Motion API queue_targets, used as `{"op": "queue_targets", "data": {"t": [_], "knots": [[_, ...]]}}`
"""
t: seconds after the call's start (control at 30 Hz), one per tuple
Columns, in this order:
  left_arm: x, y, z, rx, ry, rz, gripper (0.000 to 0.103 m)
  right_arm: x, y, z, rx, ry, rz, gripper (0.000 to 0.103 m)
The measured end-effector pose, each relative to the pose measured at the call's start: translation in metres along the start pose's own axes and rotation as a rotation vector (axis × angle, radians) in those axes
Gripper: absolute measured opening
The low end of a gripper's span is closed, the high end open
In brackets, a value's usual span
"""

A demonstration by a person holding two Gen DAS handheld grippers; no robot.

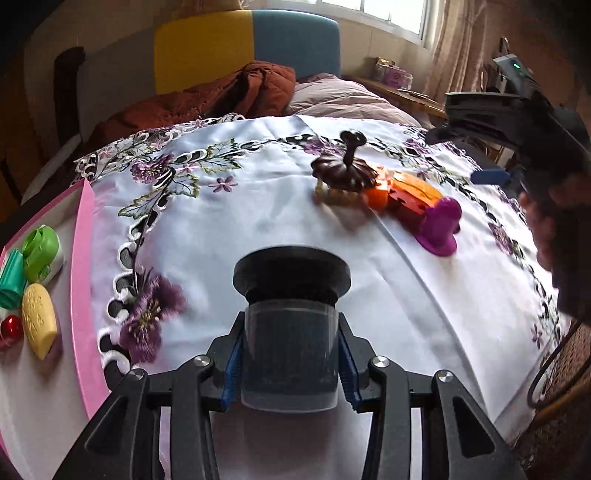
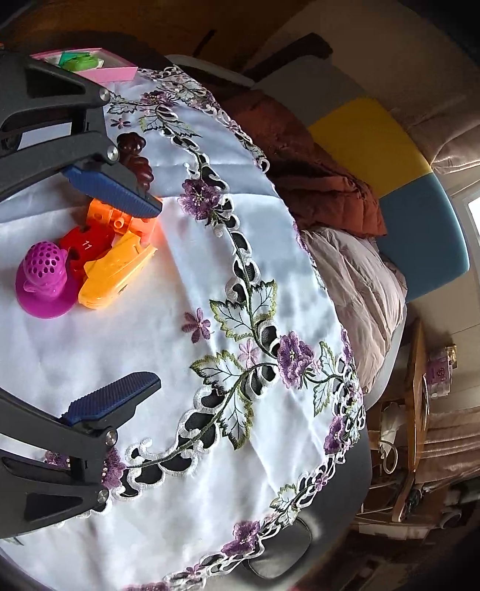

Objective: Organize rigid objects
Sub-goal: 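Grasp the yellow-orange curved piece with the right gripper while the left holds the canister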

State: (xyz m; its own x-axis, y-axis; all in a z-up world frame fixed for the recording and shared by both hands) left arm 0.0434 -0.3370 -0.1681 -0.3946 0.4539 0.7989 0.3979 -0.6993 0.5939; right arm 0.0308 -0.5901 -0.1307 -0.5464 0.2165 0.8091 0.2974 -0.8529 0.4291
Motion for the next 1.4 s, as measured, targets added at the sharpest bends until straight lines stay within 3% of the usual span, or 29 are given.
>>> {"op": "queue_targets", "data": {"t": [0.23,0.43,0.5,0.57,0.8,1.4], "knots": [[0.0,-0.003,0.0,-0.003,-0.009,-0.039,0.043,-0.022,-0.018,0.006,0.073,-0.029,0.08,0.082],[0.002,-0.004,-0.001,-0.001,-0.002,-0.062,0.043,-0.037,-0.03,0.015,0.219,-0.099,0.085,0.082],[0.002,-0.005,0.0,0.005,-0.006,-0.066,0.043,-0.044,-0.034,0.013,0.253,-0.128,0.104,0.073],[0.002,-0.005,0.0,0.011,-0.011,-0.068,0.043,-0.044,-0.031,0.015,0.244,-0.099,0.106,0.03],[0.004,-0.006,0.002,0.036,-0.04,-0.074,0.042,-0.049,-0.033,0.007,0.209,-0.11,0.141,0.032],[0.022,-0.004,0.004,0.05,0.001,-0.078,0.042,-0.053,-0.039,0.015,0.371,-0.193,0.094,0.032]]}}
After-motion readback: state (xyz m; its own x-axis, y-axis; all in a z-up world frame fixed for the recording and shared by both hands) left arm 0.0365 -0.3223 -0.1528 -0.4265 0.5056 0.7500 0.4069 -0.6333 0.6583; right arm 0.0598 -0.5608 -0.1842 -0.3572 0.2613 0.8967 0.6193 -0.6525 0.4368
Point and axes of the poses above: each gripper's, at about its wrist camera, not at the fingertips, and x roughly against the way its jaws point, z to its left, y to its top, the point moved 10 cm from there along -x, roughly the way its jaws point, and after that the axes turned 13 degrees about -x, right-handed, at the moved point
